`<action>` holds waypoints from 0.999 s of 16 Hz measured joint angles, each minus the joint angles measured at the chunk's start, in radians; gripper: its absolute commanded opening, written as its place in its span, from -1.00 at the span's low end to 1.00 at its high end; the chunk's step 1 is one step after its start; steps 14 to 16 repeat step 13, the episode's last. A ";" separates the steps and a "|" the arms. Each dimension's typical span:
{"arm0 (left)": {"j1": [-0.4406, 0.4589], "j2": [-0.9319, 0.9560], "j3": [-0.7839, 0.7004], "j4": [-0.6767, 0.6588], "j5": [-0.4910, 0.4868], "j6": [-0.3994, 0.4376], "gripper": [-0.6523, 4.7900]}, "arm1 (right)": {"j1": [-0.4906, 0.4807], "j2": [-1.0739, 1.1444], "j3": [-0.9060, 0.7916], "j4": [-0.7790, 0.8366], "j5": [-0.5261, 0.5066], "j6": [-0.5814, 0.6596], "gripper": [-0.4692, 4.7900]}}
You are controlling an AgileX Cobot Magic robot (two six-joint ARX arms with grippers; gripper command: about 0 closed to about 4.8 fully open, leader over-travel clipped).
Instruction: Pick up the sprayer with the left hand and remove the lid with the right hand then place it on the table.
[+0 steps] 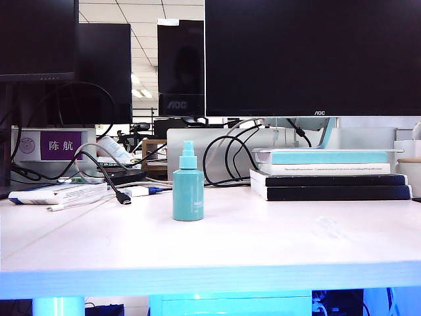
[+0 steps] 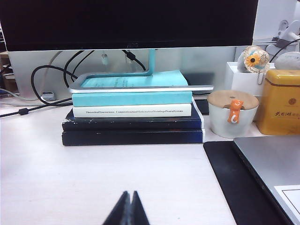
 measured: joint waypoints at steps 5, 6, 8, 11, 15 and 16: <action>0.000 0.000 0.000 -0.007 0.031 -0.008 -0.78 | 0.000 0.000 0.000 0.000 0.000 0.000 -0.83; 0.000 0.000 0.000 -0.023 0.042 -0.011 -0.78 | 0.000 0.000 0.000 0.000 0.000 0.000 -0.83; 0.000 0.000 0.000 -0.038 0.042 -0.011 -0.78 | 0.000 0.000 0.000 0.000 0.000 0.000 -0.83; 0.000 0.000 0.000 -0.039 0.042 -0.011 -0.78 | 0.000 0.000 0.000 0.000 0.000 0.000 -0.83; 0.000 0.000 0.000 -0.039 0.042 -0.011 -0.78 | 0.000 0.000 0.000 0.000 0.000 0.000 -0.83; 0.000 0.000 0.000 -0.039 0.042 -0.011 -0.78 | 0.000 0.000 0.000 0.000 0.000 0.000 -0.83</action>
